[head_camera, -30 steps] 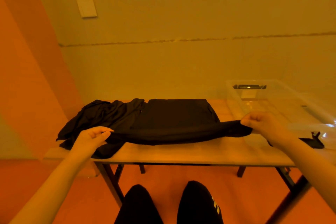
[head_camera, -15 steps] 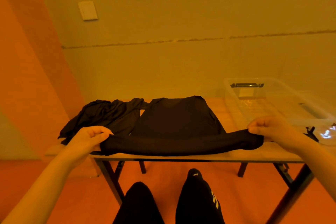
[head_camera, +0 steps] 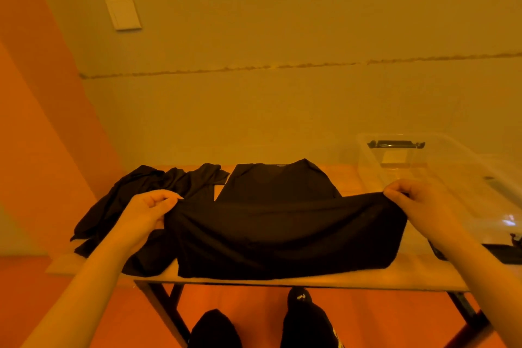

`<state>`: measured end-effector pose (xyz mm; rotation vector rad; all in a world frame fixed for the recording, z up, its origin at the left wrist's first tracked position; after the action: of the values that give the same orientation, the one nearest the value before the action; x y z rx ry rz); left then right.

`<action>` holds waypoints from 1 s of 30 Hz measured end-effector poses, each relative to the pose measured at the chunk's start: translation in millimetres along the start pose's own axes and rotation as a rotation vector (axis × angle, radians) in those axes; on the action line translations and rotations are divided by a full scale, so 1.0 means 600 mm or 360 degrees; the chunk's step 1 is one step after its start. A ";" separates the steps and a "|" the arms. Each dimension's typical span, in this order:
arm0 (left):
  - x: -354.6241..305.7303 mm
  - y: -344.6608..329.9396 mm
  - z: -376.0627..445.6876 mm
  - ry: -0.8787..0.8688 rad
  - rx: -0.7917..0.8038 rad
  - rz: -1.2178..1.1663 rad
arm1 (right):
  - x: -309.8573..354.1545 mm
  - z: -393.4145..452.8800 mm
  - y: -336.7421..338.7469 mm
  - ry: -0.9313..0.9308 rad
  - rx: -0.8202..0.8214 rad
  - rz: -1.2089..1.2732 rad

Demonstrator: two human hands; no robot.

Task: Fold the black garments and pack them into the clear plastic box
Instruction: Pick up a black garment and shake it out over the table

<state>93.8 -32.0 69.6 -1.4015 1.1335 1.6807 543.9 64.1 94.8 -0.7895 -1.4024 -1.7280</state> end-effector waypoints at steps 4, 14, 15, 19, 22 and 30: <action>-0.006 -0.017 0.087 0.0021 -0.0067 -0.0010 | 0.009 0.074 -0.034 -0.0076 -0.0201 -0.0163; 0.046 -0.092 0.404 0.0097 -0.0096 0.0140 | -0.048 0.377 -0.172 -0.0158 -0.0291 -0.0767; 0.058 -0.102 0.437 0.0120 -0.0117 0.0171 | -0.063 0.408 -0.188 -0.0202 -0.0262 -0.0798; 0.105 -0.145 0.528 0.0099 -0.0110 0.0721 | -0.107 0.483 -0.251 -0.0320 -0.0237 -0.0553; 0.104 -0.192 0.488 -0.0247 -0.0082 0.1280 | -0.109 0.454 -0.303 -0.0116 -0.0192 -0.0603; 0.212 -0.284 0.260 -0.0620 0.0455 0.2141 | -0.155 0.233 -0.406 0.0186 0.0733 -0.1135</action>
<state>156.9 174.6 -81.6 0.0660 2.1449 2.2893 384.3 243.5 -77.9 0.0887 -2.0444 -1.7831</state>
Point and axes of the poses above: each hand's wrist, its own z-axis towards the middle knuckle, its own y-axis out of the back of the hand, x = y × z, the point moved 8 cm from there along z, towards the middle knuckle, and after that the axes turned 2 degrees about -x, right-handed, at the moved point
